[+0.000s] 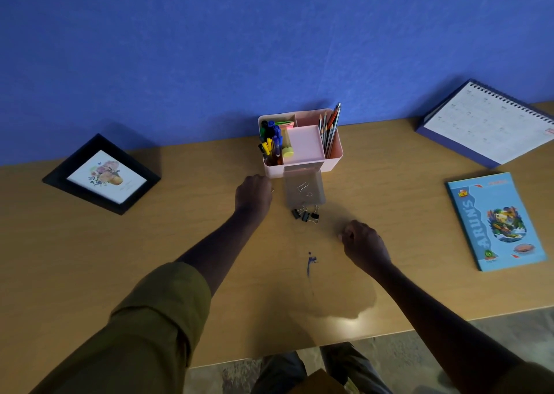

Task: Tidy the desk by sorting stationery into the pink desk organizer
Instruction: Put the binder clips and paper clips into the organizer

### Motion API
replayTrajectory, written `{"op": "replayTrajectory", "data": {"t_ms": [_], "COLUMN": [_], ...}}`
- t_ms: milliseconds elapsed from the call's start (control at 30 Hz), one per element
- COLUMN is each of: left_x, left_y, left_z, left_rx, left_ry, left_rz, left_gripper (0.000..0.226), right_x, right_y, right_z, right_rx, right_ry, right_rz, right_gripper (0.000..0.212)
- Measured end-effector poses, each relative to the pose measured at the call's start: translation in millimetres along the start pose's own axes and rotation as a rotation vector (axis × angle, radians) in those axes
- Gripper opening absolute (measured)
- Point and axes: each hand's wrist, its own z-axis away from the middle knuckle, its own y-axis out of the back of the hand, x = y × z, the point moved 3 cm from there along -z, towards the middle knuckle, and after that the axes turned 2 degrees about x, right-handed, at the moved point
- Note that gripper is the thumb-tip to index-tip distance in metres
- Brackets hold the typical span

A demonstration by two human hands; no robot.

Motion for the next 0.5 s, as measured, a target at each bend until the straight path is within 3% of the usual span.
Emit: {"op": "replayTrajectory", "data": {"t_ms": [300,500], "left_x": [2.0,-6.7], "left_y": [-9.0,-2.7], "left_z": [1.8,0.9], "left_rx": [0.014,0.030], "left_ry": [-0.167,-0.093], "left_rz": [-0.185,0.025], "left_gripper": [0.026,0.027], "right_x": [-3.7,-6.7], "right_y": [1.7,8.0], "right_z": [0.4,-3.2], "right_rx": [-0.026,-0.062], "right_ry": [-0.015,-0.023], "right_rz": [0.027,0.015], "right_gripper": [0.017,0.018]}}
